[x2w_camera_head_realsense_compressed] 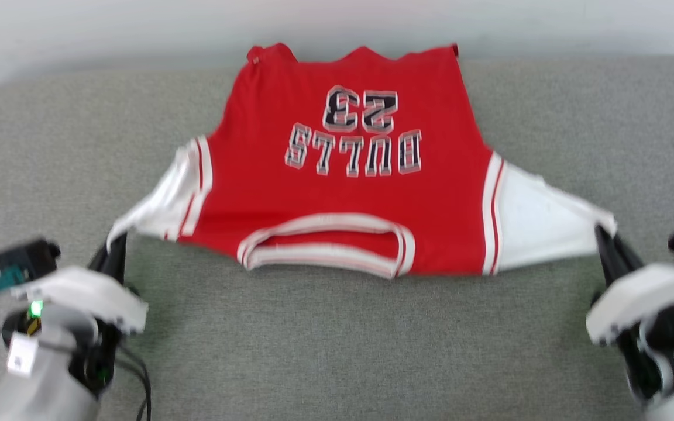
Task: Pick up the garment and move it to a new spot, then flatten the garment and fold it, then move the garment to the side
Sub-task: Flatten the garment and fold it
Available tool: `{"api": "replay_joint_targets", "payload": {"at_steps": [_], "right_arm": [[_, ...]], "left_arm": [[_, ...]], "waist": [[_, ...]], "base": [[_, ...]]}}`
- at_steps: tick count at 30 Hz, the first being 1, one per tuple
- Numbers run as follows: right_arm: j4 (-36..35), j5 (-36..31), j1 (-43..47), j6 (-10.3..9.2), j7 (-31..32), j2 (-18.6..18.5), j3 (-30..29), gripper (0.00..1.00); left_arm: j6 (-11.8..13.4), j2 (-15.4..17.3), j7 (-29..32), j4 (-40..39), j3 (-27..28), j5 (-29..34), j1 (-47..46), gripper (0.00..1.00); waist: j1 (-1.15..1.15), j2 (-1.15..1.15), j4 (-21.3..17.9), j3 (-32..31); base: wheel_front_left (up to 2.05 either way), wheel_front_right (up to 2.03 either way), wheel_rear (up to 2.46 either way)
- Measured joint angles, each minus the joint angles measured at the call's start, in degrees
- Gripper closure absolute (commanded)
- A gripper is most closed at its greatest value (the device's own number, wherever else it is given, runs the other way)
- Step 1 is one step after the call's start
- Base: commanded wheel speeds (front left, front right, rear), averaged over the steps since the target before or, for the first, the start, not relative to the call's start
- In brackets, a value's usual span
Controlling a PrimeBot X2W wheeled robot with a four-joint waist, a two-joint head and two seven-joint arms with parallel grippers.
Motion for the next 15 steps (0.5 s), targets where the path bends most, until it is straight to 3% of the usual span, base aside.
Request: {"api": "replay_joint_targets", "payload": {"at_steps": [7, 15], "right_arm": [[-10.2, -0.4, 14.0, 0.02, 5.3, 2.4, -4.6, 1.0], [-11.9, -0.4, 24.6, 0.02, 6.5, 2.9, -6.5, 1.0]], "left_arm": [[5.1, 0.6, -0.1, -11.8, 1.0, 0.5, 14.5, 1.0], [11.5, 1.4, 0.0, -23.2, 0.4, 1.4, 28.4, 1.0]], "waist": [[0.0, 0.0, 0.8, -3.1], [0.0, 0.0, 1.6, -5.9]], "base": [[0.0, 0.0, 0.0], [0.0, 0.0, 0.0]]}}
